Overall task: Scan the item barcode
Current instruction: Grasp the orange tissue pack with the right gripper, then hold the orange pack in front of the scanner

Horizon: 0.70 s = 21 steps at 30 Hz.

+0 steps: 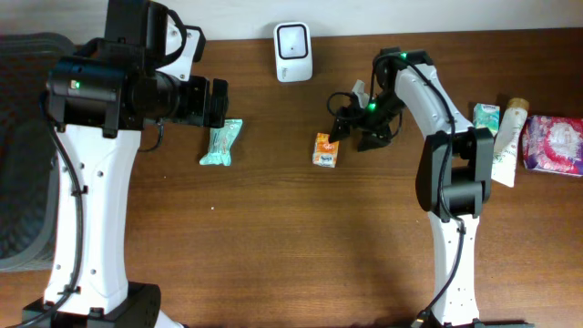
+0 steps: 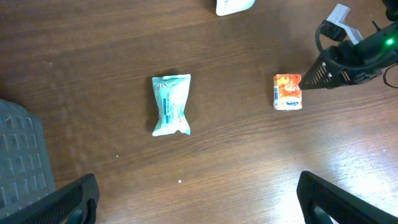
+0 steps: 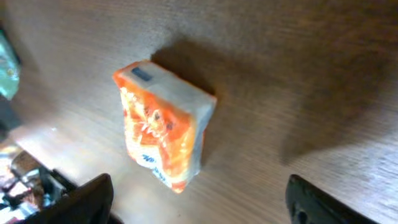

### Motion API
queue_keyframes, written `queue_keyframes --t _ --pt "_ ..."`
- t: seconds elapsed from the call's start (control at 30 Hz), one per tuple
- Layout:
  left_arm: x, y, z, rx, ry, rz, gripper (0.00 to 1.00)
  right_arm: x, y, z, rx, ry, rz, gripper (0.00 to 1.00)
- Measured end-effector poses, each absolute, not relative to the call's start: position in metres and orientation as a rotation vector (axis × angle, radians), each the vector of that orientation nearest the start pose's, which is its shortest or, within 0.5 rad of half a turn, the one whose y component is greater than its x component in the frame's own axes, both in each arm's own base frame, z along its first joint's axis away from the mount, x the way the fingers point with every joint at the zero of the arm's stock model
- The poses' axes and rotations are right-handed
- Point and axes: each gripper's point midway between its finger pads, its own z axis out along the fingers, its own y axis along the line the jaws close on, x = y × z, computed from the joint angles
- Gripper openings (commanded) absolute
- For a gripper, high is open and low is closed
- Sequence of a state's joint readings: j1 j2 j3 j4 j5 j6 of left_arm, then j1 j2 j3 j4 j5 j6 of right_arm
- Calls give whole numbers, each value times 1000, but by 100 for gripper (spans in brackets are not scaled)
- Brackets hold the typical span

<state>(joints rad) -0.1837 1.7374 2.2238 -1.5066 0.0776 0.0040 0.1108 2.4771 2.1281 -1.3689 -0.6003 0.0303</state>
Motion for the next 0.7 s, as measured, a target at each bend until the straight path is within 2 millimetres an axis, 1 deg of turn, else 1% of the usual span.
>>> queue_keyframes --t 0.03,0.1,0.17,0.2,0.23,0.27,0.33,0.37,0.4,0.43,0.47,0.5,0.53,0.57,0.6,0.67,0.7 --pt "372 -83 332 272 2581 -166 99 434 151 37 -33 3177 988 65" --pt "372 -83 332 272 2581 -166 99 435 164 32 -5 3174 983 61" --pt "372 -83 332 272 2581 -166 99 429 173 17 76 3233 868 52" --pt "372 -83 332 272 2581 -166 99 429 177 15 95 3232 836 50" --pt "372 -83 332 272 2582 -166 99 429 181 13 105 3228 818 34" --pt "372 -83 332 272 2581 -166 99 429 183 12 108 3221 814 5" --pt "372 -83 332 272 2581 -166 99 429 182 7 140 3215 815 4" --pt "372 -83 332 272 2581 -166 99 429 182 7 140 3213 816 4" --pt "372 -83 332 272 2581 -166 99 430 180 8 131 3210 820 4" --pt "372 -83 332 272 2582 -167 99 430 180 12 78 3200 847 4" --pt "372 -83 332 272 2582 -166 99 435 181 26 -23 3157 930 4" --pt "372 -83 332 272 2581 -166 99 439 182 35 -107 3119 972 4" --pt "372 -83 332 272 2581 -166 99 457 181 67 -211 2980 1108 4" --pt "372 -83 332 272 2582 -166 99 462 181 87 -282 2899 1190 4" --pt "372 -83 332 272 2581 -166 99 473 178 124 -411 2723 1300 4" --pt "372 -83 332 272 2581 -166 99 485 168 163 -527 2499 1398 4" --pt "372 -83 332 272 2581 -166 99 487 166 171 -545 2450 1416 4"
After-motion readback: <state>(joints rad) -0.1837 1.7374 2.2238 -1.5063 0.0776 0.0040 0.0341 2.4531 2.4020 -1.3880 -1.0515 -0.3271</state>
